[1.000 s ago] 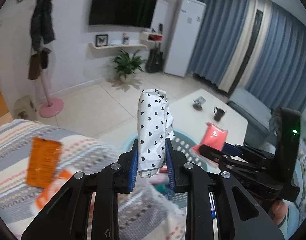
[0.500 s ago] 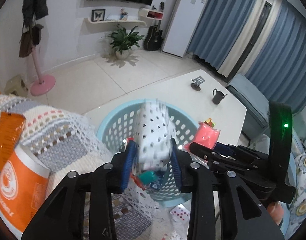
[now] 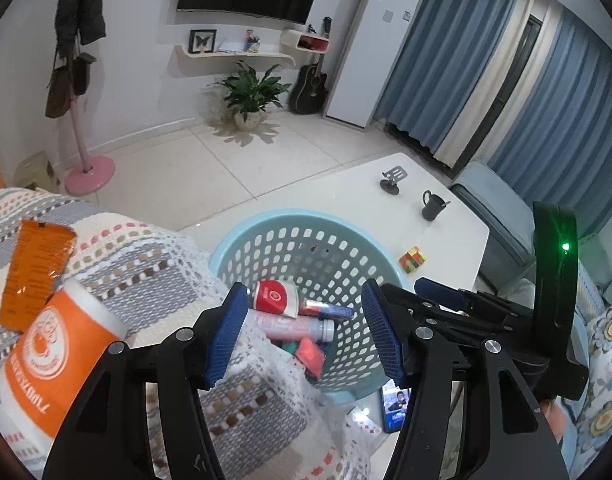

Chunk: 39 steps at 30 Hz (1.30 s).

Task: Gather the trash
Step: 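Carry the white bag and pink packet to the basket and release both, then reach the left tool to the orange snack packet and grasp it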

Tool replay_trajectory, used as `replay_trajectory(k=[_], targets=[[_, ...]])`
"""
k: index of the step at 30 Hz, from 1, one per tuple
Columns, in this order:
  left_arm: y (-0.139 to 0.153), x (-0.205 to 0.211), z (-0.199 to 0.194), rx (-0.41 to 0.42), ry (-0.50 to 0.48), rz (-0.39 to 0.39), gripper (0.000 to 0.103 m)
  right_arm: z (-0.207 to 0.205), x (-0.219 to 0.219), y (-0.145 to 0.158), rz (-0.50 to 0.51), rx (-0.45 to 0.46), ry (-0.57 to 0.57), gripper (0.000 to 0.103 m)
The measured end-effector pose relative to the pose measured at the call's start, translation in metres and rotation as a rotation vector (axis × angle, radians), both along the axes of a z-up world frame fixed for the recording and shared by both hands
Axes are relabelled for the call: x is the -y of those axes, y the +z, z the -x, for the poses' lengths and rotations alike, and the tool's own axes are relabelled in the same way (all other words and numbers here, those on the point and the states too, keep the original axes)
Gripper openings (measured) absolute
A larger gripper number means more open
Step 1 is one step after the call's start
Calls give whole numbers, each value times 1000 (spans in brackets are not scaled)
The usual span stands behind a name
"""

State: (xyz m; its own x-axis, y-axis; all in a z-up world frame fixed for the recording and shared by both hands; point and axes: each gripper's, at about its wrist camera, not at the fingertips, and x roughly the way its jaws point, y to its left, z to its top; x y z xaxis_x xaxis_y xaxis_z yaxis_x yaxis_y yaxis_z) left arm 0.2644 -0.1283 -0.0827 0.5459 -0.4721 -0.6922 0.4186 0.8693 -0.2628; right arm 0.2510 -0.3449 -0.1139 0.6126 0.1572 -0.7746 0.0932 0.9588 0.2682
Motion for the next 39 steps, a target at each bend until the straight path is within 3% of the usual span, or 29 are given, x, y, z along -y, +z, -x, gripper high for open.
replay_trajectory(k=[16,22,26,28,35,39], targets=[[32,-73,26,73,119,66,58,20,-73,50,37,105,111,56],[27,-111,26,87,209,33,58,21,-105,47,49,95,168,56],[23,-145,21,126,323,-49,59,23,-119,46,59,95,197,56],[17,-165,9,84,335,-48,65,22,-125,45,59,94,206,56],[-6,-194,-37,-70,271,-6,65,16,-136,38,72,71,223,56],[-14,-192,-62,-119,263,-40,65,10,-139,32,83,55,223,56]])
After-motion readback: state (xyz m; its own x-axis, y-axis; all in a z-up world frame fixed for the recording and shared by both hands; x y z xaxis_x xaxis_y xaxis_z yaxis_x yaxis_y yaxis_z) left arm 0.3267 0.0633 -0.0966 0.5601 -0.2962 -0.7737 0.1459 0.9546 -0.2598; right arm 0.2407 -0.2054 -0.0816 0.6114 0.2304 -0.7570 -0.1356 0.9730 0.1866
